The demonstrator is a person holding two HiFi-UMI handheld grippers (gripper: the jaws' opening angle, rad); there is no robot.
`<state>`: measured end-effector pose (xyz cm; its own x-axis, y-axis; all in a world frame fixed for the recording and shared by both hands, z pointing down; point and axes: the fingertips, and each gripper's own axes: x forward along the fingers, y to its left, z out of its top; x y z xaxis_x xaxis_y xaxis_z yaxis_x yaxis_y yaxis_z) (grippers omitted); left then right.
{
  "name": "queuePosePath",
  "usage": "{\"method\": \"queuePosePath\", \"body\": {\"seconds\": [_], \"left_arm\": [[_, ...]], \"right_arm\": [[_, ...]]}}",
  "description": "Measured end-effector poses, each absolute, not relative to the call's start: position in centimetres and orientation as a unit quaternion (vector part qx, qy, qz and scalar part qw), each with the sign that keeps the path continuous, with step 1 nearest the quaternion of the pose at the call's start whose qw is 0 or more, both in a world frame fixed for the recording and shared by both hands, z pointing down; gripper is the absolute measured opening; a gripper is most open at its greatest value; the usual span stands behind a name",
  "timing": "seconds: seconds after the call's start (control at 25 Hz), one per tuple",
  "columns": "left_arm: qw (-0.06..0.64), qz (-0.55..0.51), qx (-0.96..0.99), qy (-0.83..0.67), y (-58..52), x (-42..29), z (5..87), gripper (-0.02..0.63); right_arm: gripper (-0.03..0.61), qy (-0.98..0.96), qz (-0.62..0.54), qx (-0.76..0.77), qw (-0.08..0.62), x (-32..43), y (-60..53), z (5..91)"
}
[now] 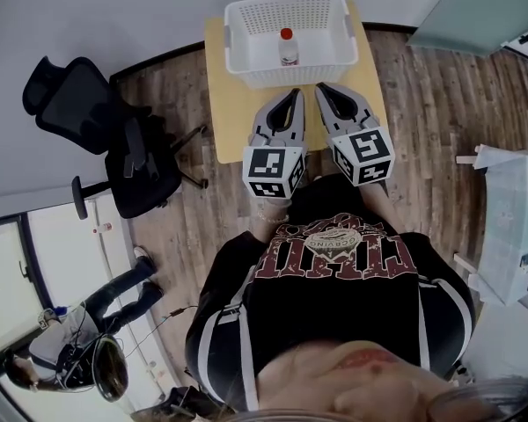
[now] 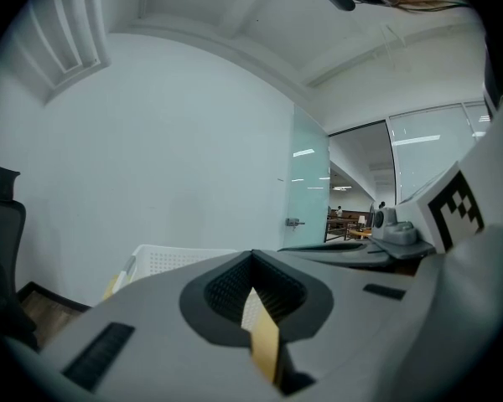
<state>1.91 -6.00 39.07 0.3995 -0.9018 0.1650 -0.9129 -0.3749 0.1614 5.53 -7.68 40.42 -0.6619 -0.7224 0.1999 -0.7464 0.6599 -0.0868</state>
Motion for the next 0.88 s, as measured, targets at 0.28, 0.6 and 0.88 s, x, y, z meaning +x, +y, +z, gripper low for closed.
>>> {"method": "queuePosePath", "body": {"seconds": [0.28,0.6,0.88], "left_arm": [[0.115,0.025,0.834,-0.539,-7.9,0.7,38.9,0.048],[0.116,0.024,0.839,-0.531,-10.2,-1.1,39.1,0.048],[0.119,0.023,0.841,-0.527,-12.9,-3.5,39.6,0.048]], "right_arm": [[0.017,-0.903,0.084,0.415,0.073,4.6,-9.5,40.4],[0.017,-0.901,0.081,0.420,0.073,2.4,-11.7,40.4],[0.017,-0.896,0.081,0.430,0.078,0.6,-14.2,40.8]]}}
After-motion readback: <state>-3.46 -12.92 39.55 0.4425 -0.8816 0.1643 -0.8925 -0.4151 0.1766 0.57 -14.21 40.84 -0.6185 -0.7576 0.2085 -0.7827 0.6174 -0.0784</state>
